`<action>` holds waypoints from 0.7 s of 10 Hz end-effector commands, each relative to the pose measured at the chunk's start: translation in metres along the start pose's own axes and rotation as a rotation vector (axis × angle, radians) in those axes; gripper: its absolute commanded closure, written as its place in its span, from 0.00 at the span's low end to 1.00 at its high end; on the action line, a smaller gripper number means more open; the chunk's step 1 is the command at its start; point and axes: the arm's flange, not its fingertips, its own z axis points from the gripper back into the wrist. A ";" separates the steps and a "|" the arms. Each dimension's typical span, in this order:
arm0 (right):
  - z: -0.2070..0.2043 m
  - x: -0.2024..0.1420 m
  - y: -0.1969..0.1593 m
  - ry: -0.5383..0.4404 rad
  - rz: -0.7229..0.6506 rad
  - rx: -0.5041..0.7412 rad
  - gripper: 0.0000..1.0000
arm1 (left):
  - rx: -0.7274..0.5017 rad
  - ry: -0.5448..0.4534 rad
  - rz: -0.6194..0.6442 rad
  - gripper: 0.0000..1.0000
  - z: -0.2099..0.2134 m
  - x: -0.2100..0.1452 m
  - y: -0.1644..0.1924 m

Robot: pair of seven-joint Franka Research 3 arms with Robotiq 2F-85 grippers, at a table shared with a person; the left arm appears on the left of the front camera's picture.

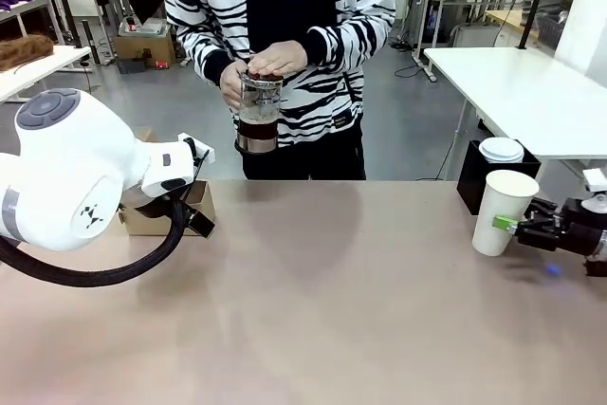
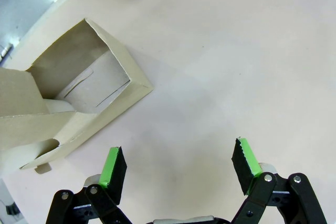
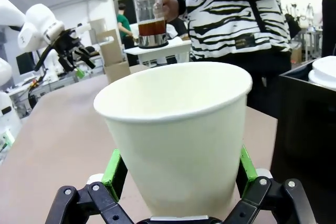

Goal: Pour a drink into a cup and package it in a carrier.
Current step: Pick up the 600 ml Paper Cup and place it in the middle top area of the table.

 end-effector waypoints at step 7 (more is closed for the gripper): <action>-0.019 -0.005 -0.005 -0.001 -0.019 0.021 0.20 | -0.001 -0.001 0.000 0.00 0.000 0.000 0.000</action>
